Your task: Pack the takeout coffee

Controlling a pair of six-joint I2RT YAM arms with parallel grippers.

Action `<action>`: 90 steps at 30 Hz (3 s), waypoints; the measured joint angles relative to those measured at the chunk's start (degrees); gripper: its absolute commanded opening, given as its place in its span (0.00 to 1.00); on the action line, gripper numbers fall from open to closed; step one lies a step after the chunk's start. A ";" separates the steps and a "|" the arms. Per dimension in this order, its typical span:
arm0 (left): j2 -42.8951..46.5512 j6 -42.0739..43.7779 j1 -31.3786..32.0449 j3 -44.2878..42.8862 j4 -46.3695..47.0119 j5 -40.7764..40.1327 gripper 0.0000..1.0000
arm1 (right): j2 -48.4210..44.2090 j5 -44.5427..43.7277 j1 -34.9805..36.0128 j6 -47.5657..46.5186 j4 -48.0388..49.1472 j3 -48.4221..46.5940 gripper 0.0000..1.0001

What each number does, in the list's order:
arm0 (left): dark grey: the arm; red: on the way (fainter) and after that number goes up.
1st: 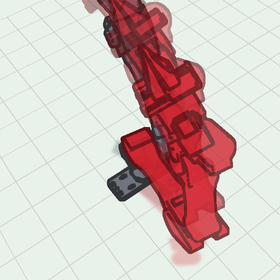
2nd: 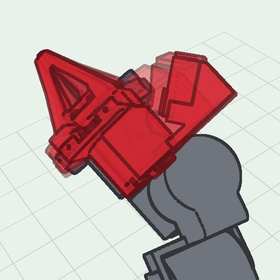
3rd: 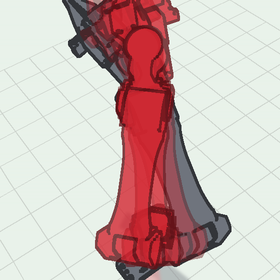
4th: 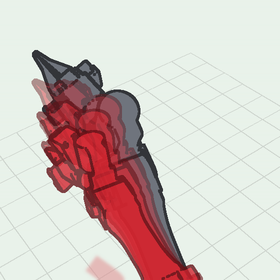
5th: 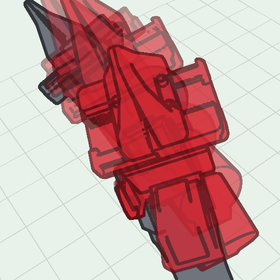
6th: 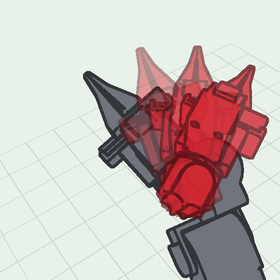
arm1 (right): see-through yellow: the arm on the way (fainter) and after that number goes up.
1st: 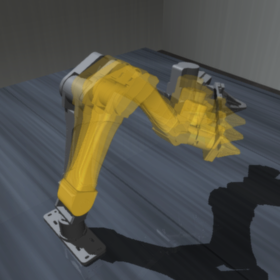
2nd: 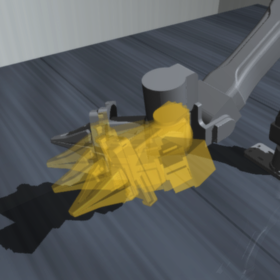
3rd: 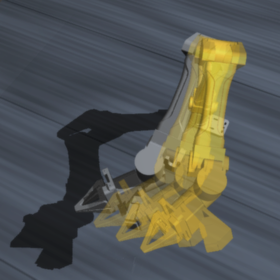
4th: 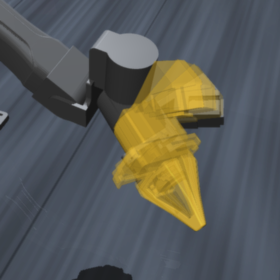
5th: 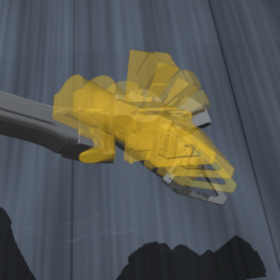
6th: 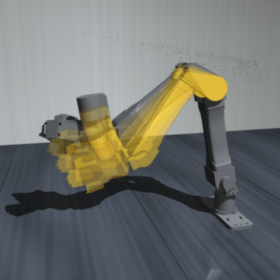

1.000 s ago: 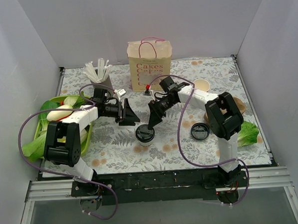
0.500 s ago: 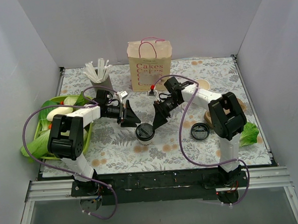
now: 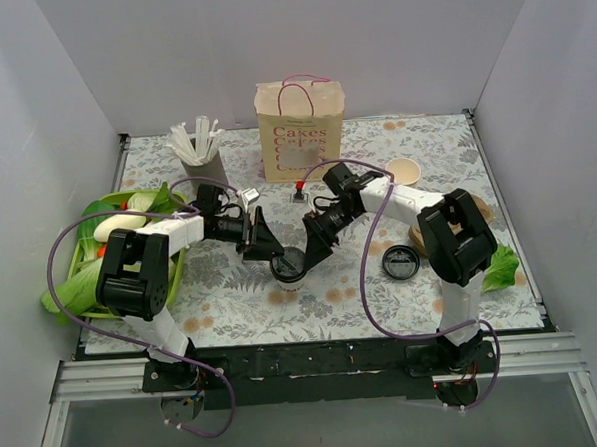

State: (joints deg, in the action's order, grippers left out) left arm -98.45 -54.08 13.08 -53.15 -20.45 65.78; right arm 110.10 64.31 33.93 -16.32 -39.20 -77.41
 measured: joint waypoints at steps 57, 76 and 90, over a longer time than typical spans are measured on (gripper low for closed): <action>-1.11 -4.50 0.92 4.66 8.83 2.16 0.66 | -1.84 -7.17 2.84 8.07 6.56 3.41 0.70; -1.53 -4.74 0.98 3.89 8.90 2.67 0.67 | -2.89 -8.26 3.98 -1.27 6.21 2.58 0.98; -1.53 -5.03 0.98 3.93 8.92 2.58 0.67 | -3.04 -13.25 5.99 -0.07 6.21 2.95 0.95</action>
State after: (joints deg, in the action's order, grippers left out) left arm -99.98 -59.11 14.06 -49.21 -11.53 68.36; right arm 107.07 51.07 39.92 -16.38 -32.99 -74.46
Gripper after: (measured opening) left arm 0.672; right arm 0.970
